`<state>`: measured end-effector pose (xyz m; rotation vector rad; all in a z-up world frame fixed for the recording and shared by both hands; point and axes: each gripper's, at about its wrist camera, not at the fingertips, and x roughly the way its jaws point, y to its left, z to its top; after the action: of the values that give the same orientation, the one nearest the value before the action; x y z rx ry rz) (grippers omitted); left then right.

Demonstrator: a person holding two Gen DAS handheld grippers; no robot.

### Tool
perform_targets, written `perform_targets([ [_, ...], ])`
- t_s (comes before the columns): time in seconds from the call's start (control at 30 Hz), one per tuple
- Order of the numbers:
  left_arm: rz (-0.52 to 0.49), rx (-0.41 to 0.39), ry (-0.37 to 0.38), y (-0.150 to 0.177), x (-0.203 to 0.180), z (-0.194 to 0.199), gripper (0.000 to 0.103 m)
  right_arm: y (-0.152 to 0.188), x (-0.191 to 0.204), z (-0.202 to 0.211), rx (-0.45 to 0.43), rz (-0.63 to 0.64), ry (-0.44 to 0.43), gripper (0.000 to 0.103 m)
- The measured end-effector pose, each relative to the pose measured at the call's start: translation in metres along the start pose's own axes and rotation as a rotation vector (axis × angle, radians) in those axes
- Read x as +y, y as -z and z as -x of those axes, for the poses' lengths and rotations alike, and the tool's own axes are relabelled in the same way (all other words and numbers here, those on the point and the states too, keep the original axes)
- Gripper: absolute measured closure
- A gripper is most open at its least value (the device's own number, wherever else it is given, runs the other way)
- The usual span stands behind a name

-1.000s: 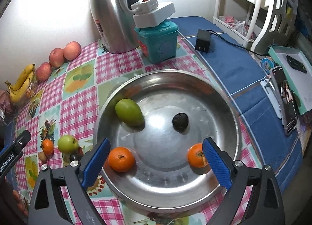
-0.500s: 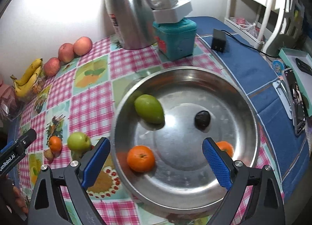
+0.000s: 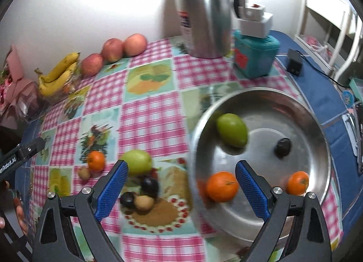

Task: Organize fruits
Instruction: 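Move both tools toward the remaining green apple and plums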

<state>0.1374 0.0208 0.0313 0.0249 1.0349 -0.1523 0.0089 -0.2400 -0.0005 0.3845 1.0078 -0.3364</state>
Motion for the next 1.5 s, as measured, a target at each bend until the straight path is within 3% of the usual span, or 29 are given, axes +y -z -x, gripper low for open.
perform_targets([
  [0.27, 0.091, 0.04, 0.056, 0.001, 0.014, -0.007, 0.0, 0.006, 0.037, -0.008, 0.048, 0.064, -0.055, 0.008],
  [0.53, -0.012, 0.1, 0.088, 0.006, -0.01, -0.018, 0.0, 0.014, 0.051, -0.02, 0.116, 0.076, -0.052, 0.008],
  [0.83, -0.077, 0.197, 0.116, 0.022, -0.033, -0.049, 0.001, 0.014, 0.045, -0.035, 0.136, 0.044, -0.059, 0.008],
  [0.97, -0.126, 0.234, 0.111, 0.031, -0.045, -0.061, 0.005, 0.016, 0.046, -0.045, 0.155, 0.059, -0.069, 0.016],
  [1.03, -0.16, 0.251, 0.106, 0.035, -0.052, -0.066, 0.013, 0.017, 0.048, -0.049, 0.162, 0.073, -0.068, 0.017],
  [1.1, -0.177, 0.261, 0.103, 0.038, -0.056, -0.069, 0.014, 0.018, 0.049, -0.053, 0.173, 0.084, -0.07, 0.028],
  [1.5, -0.199, 0.292, 0.134, 0.042, -0.06, -0.08, 0.025, 0.024, 0.047, -0.071, 0.21, 0.1, -0.059, 0.038],
])
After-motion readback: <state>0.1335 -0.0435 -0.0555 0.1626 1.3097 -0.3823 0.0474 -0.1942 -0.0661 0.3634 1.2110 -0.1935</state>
